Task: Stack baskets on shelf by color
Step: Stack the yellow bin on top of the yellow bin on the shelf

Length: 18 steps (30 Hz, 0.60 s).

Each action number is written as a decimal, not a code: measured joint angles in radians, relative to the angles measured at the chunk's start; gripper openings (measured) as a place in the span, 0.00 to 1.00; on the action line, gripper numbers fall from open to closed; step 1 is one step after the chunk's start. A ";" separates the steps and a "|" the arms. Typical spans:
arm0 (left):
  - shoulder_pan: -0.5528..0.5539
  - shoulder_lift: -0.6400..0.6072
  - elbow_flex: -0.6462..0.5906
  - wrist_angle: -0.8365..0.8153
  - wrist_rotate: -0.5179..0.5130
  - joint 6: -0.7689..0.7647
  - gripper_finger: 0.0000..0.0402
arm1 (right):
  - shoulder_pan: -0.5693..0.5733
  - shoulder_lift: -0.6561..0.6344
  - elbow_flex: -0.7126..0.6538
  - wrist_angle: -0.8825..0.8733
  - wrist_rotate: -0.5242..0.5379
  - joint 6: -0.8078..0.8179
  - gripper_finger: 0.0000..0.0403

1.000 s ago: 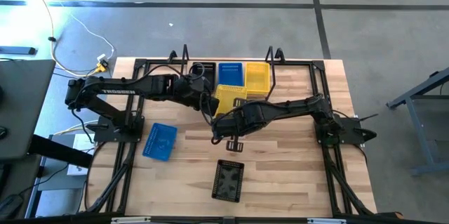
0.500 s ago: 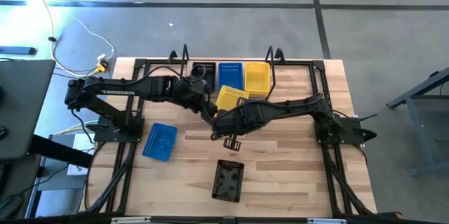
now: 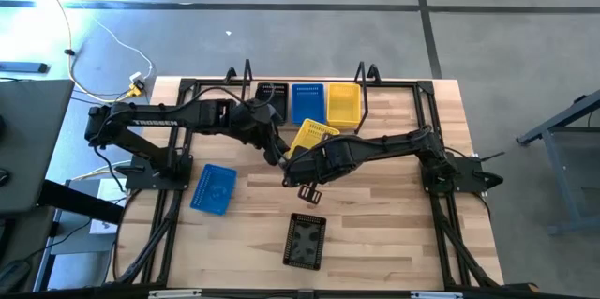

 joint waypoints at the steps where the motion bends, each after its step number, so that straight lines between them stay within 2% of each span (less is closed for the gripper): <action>1: 0.003 -0.005 0.000 0.002 -0.007 0.015 0.40 | 0.000 0.000 0.000 0.001 -0.005 0.000 0.00; 9: 0.043 -0.038 -0.001 0.004 -0.014 0.118 0.40 | -0.016 0.000 0.001 0.000 0.010 -0.059 0.00; 18: 0.104 -0.102 -0.001 -0.014 -0.015 0.189 0.40 | -0.088 -0.006 0.002 0.001 0.082 -0.245 0.00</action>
